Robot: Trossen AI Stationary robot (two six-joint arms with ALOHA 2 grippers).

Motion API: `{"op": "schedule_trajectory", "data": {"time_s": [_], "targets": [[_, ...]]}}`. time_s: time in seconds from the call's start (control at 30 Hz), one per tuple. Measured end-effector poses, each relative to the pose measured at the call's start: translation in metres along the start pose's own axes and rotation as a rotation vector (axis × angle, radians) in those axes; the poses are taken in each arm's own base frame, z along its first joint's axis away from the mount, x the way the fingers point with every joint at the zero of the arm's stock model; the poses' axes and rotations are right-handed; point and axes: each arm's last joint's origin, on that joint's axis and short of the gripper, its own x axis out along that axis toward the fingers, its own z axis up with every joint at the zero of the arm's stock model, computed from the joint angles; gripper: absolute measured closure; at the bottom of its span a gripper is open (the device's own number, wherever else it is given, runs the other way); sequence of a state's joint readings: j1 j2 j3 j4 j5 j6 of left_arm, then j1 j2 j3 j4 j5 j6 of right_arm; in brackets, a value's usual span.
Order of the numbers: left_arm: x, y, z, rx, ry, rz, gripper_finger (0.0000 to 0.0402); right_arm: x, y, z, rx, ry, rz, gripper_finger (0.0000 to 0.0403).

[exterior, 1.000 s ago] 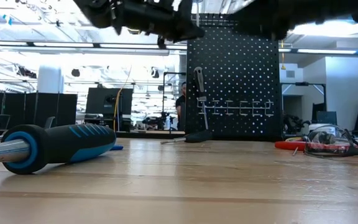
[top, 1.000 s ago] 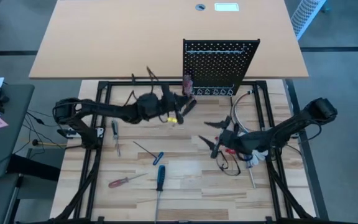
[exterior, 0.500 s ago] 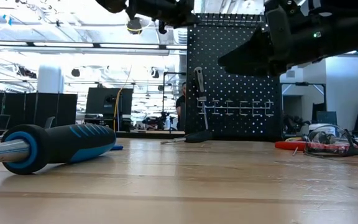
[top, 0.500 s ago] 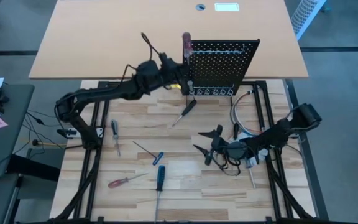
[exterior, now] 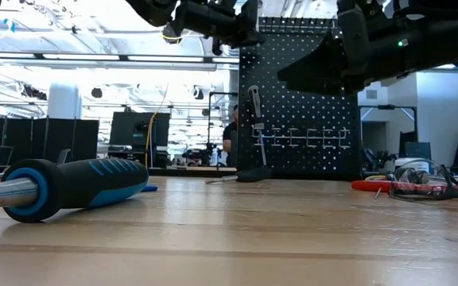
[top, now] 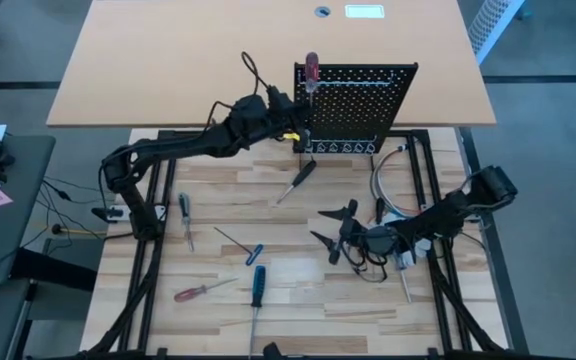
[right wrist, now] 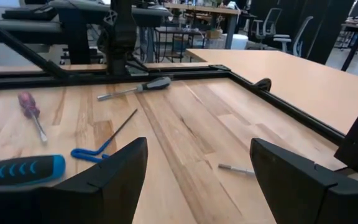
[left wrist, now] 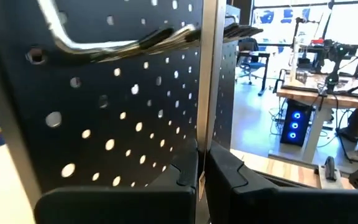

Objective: Hang tools onto peg board
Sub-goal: Hang the right red screwdriver on the pegboard

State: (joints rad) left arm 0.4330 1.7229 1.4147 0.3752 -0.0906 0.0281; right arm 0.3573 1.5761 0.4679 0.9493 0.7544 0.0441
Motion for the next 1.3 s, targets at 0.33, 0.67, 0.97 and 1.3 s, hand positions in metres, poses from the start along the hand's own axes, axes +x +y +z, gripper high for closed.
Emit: {"op": "schedule_trajectory", "data": {"time_s": [0.33, 0.67, 0.97, 1.3], "targets": [[0.002, 0.004, -0.005, -0.021, 0.029, 0.014, 0.0401, -0.001, 0.002, 0.0, 0.001, -0.002, 0.008, 0.0112], [0.003, 0.013, -0.011, -0.015, 0.064, 0.036, 0.0401, -0.001, 0.001, 0.0, 0.0, -0.001, 0.005, 0.0112], [0.004, 0.016, -0.011, -0.015, 0.07, 0.042, 0.0401, -0.001, 0.001, 0.0, 0.001, -0.001, 0.005, 0.0112], [0.003, 0.016, -0.014, -0.021, 0.101, 0.049, 0.0396, -0.001, 0.001, 0.0, 0.001, -0.001, 0.004, 0.0112]]}}
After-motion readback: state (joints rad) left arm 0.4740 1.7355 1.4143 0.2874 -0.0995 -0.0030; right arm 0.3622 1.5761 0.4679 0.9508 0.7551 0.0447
